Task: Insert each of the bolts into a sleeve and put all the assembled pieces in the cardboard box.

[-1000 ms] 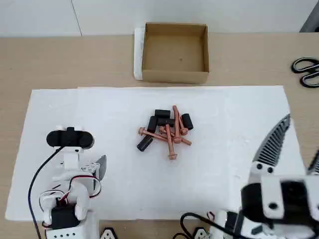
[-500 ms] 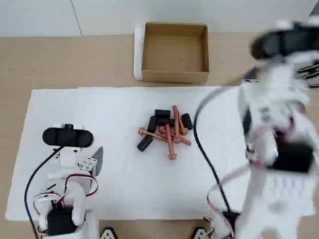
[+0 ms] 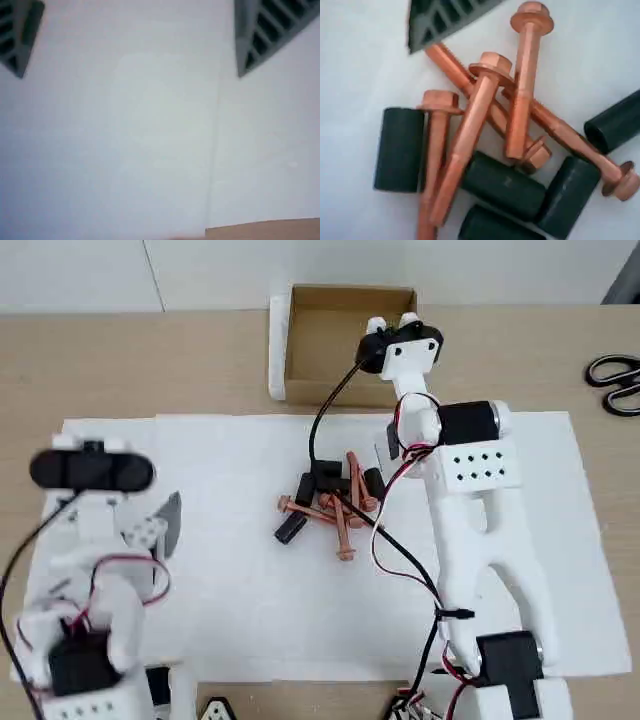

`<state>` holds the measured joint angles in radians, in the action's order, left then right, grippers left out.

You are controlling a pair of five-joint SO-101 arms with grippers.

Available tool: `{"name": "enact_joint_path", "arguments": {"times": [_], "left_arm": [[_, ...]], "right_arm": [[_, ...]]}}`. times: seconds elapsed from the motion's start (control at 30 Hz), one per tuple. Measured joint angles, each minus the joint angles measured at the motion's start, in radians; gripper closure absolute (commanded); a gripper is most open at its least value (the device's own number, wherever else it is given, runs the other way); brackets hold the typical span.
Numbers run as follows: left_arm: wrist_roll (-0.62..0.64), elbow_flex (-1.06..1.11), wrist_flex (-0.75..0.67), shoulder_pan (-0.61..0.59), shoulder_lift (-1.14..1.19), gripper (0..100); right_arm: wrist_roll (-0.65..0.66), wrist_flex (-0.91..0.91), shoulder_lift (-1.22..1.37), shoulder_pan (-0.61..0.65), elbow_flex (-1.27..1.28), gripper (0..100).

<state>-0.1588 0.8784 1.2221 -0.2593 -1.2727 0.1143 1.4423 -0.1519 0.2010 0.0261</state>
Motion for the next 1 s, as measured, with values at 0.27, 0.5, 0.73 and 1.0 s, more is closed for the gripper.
{"name": "enact_joint_path", "arguments": {"times": [0.27, 0.5, 0.73, 1.0], "left_arm": [[0.025, -0.362, 0.213, 0.0, 0.569, 75], [0.031, -0.4, 0.259, 0.0, 0.764, 75], [0.031, -0.402, 0.259, 0.0, 0.74, 75], [0.031, -0.377, 0.259, 0.0, 0.717, 75]], "right_arm": [[-0.006, 0.038, 0.021, 0.089, 0.003, 77.8], [-0.206, 0.034, 0.063, 0.255, 0.003, 77.7], [-0.258, -0.072, 0.089, 0.339, 0.103, 77.8], [-0.348, -0.192, 0.114, 0.388, 0.117, 77.8]]}}
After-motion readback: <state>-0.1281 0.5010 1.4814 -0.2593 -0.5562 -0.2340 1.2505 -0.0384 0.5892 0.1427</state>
